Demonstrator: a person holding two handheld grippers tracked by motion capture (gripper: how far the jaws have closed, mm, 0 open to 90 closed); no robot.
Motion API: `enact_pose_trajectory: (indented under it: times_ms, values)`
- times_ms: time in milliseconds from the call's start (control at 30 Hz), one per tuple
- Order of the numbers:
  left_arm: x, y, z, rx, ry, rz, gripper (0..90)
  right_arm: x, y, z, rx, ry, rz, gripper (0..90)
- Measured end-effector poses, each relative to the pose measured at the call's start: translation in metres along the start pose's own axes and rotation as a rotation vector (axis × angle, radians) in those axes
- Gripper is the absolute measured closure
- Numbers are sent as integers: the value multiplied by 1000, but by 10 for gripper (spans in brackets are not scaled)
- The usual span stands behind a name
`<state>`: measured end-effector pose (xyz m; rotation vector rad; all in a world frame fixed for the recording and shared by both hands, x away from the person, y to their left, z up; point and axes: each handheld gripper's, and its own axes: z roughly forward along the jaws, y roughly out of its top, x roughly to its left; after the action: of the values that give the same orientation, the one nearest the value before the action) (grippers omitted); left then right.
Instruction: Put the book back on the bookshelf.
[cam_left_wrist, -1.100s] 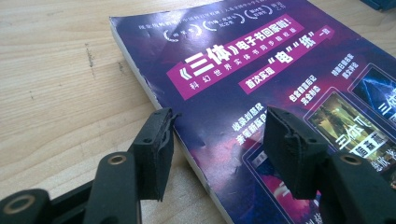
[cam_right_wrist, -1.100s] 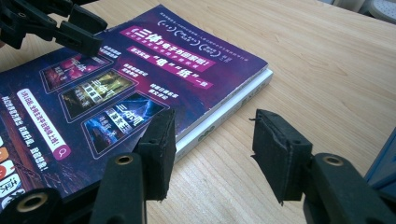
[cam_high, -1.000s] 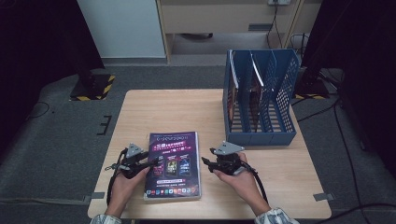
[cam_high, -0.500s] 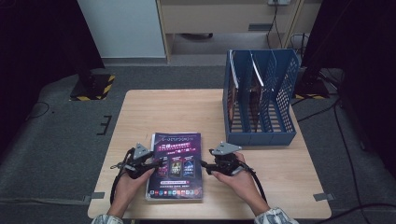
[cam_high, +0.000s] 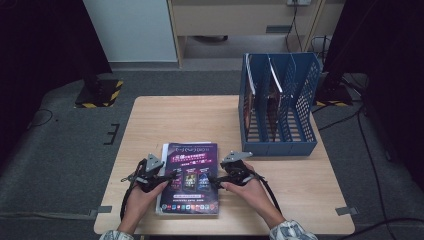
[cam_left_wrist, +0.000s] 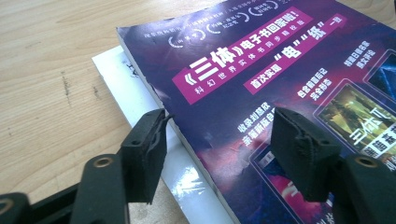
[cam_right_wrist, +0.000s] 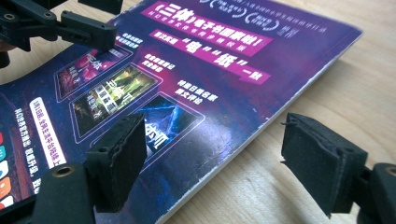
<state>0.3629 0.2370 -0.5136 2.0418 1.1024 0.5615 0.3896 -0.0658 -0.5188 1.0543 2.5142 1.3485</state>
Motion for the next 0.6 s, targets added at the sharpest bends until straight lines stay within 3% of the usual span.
enact_pose_trajectory:
  times_ms: [167,333,467,600]
  values:
    - [-2,1,-1,2,4,15,370,-1,-2,7,25,17,5,217]
    - [-4,1,0,5,-24,11,370,-3,-2,13,35,36,19,183]
    - [-2,0,1,3,-39,-26,370,-8,-4,18,43,88,87,166]
    - [-1,-1,1,-1,-44,-35,370,-8,-3,20,37,94,79,147]
